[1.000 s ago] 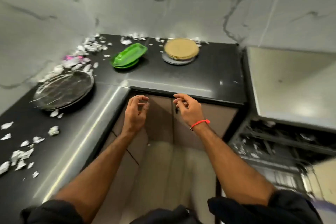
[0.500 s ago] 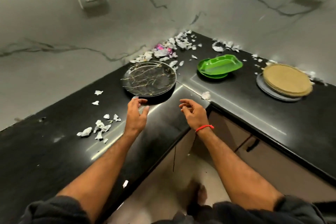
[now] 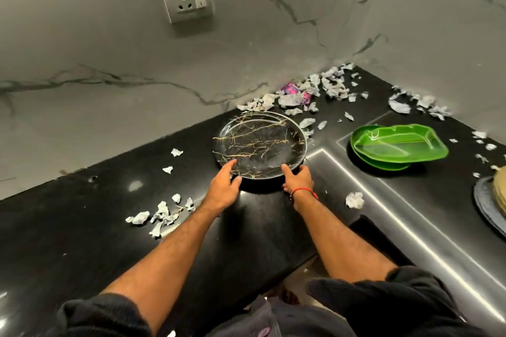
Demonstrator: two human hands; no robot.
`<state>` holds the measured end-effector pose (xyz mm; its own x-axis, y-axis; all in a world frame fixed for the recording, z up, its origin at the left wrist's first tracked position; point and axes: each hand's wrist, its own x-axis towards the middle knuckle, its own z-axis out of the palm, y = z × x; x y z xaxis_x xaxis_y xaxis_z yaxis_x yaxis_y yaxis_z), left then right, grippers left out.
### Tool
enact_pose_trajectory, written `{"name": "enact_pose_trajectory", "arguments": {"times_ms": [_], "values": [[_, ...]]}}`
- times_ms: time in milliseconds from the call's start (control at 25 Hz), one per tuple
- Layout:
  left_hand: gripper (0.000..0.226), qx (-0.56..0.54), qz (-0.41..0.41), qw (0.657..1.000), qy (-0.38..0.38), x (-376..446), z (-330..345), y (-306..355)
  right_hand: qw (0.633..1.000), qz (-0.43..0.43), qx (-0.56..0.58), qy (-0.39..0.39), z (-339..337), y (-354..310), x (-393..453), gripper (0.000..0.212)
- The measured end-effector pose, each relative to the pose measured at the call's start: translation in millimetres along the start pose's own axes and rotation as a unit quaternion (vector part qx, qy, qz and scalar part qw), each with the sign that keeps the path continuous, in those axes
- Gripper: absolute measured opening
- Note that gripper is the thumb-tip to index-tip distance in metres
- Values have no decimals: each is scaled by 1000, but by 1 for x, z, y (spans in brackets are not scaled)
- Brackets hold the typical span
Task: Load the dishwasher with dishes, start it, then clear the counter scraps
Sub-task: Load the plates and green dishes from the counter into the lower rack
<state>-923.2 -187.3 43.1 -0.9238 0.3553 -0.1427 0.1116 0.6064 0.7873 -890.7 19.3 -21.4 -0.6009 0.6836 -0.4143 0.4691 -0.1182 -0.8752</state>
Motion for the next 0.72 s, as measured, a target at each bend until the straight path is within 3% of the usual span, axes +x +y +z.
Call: {"name": "enact_pose_trajectory", "arguments": {"times_ms": [320, 480, 720], "values": [[50, -35, -22, 999, 10, -6, -3, -10, 999, 45, -26, 11, 11, -1, 31, 58], [51, -23, -9, 1000, 13, -31, -12, -27, 994, 62, 88, 29, -2, -16, -7, 39], [47, -17, 21, 1000, 11, -61, -30, -52, 981, 24, 179, 69, -24, 25, -37, 40]]}}
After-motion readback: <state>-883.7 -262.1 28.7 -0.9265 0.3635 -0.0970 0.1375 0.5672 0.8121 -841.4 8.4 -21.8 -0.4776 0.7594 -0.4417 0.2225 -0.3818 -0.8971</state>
